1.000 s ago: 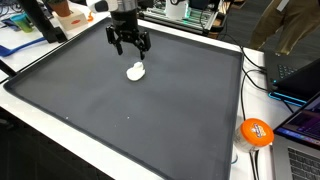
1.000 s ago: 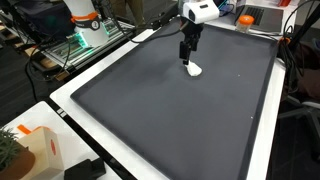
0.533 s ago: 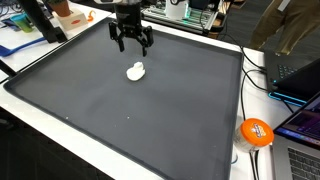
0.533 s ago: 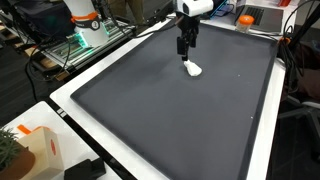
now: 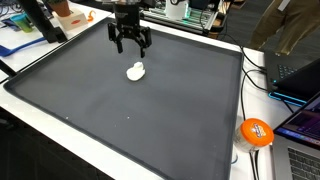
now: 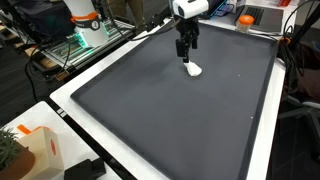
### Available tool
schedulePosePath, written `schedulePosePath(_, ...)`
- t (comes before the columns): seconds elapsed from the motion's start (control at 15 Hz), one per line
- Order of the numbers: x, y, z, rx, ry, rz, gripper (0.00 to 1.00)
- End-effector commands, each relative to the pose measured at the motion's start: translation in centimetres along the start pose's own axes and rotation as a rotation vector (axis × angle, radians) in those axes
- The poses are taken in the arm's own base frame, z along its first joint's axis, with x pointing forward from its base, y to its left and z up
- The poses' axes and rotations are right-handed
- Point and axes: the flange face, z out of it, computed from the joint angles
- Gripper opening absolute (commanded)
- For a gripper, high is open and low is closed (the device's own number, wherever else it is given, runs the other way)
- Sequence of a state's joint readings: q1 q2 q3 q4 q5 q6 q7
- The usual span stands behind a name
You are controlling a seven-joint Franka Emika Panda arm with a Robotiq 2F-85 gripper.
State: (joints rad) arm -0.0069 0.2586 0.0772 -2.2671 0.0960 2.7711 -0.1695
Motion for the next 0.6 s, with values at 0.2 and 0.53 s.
schedulePosePath(0.2,-4.5,0.1,-0.3,0.078,0.106,-0.040,1.00)
schedulePosePath(0.53,-6.7,0.5,-0.6,0.114,0.122,-0.070,1.00)
